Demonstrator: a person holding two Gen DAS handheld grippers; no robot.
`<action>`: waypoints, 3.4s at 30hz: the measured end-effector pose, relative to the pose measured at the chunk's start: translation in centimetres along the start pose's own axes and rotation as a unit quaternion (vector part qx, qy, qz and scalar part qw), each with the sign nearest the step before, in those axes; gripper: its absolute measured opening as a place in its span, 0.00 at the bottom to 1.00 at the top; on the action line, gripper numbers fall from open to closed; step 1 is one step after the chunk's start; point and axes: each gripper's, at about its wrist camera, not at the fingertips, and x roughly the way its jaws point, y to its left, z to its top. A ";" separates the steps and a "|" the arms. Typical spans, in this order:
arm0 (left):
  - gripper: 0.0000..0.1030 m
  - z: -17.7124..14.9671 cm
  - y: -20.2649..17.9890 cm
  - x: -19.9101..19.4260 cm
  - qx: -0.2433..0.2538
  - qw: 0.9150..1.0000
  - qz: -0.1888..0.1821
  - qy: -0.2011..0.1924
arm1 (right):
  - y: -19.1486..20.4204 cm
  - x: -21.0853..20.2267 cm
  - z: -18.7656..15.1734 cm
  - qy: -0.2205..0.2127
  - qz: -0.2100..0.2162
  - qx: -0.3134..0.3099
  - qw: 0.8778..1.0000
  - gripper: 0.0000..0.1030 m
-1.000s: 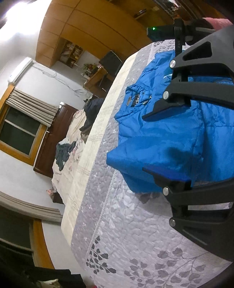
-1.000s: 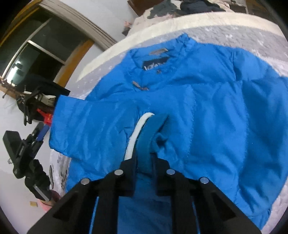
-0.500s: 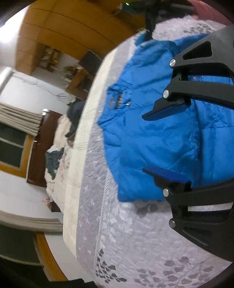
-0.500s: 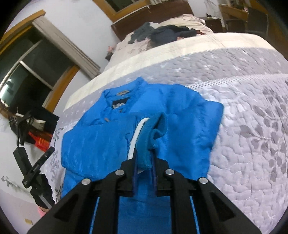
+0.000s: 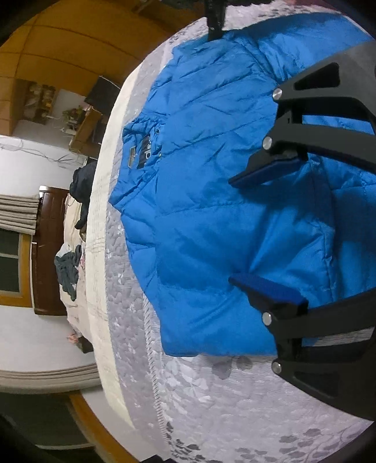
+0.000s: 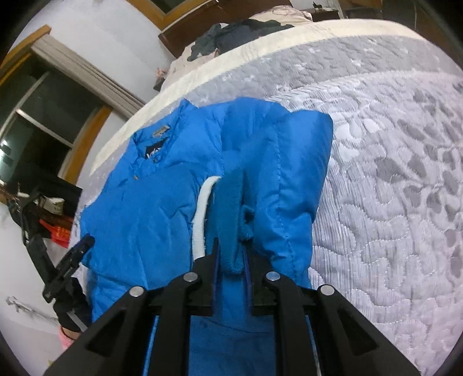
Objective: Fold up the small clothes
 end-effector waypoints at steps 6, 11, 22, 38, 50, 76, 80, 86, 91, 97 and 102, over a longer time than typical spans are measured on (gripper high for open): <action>0.59 0.9 0.7 -2.5 -0.026 1.000 -0.012 -0.011 | 3.4 -3.0 -0.4 -0.043 -0.092 -0.061 0.993 0.22; 0.59 2.0 -1.7 -4.5 -0.015 0.999 -0.015 -0.028 | 8.3 -3.8 -0.8 -0.046 -0.056 -0.112 0.991 0.22; 0.60 0.0 -2.5 0.1 0.015 0.999 -0.009 0.037 | 8.0 2.2 -1.1 0.023 -0.050 -0.110 0.992 0.23; 0.78 -3.1 -2.2 -5.6 0.018 1.000 -0.010 0.021 | 7.1 -3.2 -6.1 -0.034 -0.036 -0.159 0.986 0.45; 0.78 -15.5 3.4 -16.0 -0.029 0.996 0.024 0.084 | 2.0 -10.8 -19.0 0.003 -0.011 -0.155 0.988 0.59; 0.83 -24.3 2.5 -17.9 -0.090 0.984 -0.073 0.132 | 0.3 -9.9 -29.9 0.049 0.008 -0.129 0.990 0.61; 0.82 -24.0 1.4 -17.6 -0.083 0.984 -0.087 0.134 | 0.8 -9.8 -30.1 0.053 0.021 -0.133 0.990 0.60; 0.62 -23.8 0.9 -17.4 -0.077 0.986 -0.068 0.134 | 0.3 -9.5 -30.1 0.049 0.037 -0.125 0.990 0.45; 0.41 -23.6 0.8 -17.6 -0.081 0.986 -0.063 0.128 | 0.7 -10.1 -29.9 0.035 0.048 -0.137 0.989 0.23; 0.17 -22.9 1.2 -18.3 -0.102 0.985 -0.090 0.106 | 1.0 -11.9 -29.0 0.009 0.076 -0.135 0.988 0.13; 0.14 -20.6 2.1 -20.1 -0.135 0.976 -0.156 0.065 | 2.2 -15.0 -26.7 -0.037 0.117 -0.139 0.983 0.12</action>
